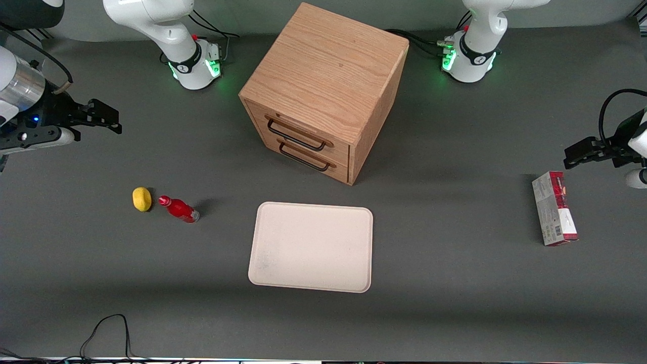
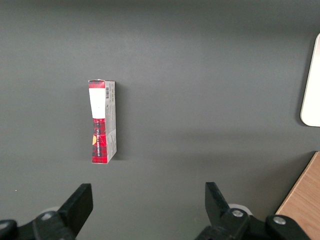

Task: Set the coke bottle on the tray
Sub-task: 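Move the right gripper over the red Coca-Cola bottle, fingers open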

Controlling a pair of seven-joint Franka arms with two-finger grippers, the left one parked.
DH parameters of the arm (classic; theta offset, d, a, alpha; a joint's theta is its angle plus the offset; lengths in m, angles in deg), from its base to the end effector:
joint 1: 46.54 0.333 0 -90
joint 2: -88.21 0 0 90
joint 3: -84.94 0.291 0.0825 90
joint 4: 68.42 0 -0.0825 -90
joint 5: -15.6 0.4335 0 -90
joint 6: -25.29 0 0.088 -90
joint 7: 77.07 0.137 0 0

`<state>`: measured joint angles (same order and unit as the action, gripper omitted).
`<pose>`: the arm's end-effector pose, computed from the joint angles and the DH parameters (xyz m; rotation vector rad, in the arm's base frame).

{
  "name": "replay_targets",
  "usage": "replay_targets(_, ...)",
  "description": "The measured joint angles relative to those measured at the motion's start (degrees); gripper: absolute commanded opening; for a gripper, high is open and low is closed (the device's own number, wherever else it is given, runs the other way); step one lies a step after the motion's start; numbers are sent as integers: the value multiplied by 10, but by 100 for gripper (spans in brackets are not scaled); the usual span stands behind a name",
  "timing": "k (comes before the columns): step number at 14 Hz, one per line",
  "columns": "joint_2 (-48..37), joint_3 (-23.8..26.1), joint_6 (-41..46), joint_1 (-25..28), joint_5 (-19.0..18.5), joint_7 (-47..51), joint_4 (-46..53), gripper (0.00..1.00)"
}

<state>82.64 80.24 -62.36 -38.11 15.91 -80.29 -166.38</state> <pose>0.5657 0.0361 0.5510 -3.1201 -0.1906 0.1300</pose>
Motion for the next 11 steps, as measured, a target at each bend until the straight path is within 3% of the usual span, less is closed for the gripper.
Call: replay_targets(11, 23, -2, 13, 4, 3, 0, 25, 100)
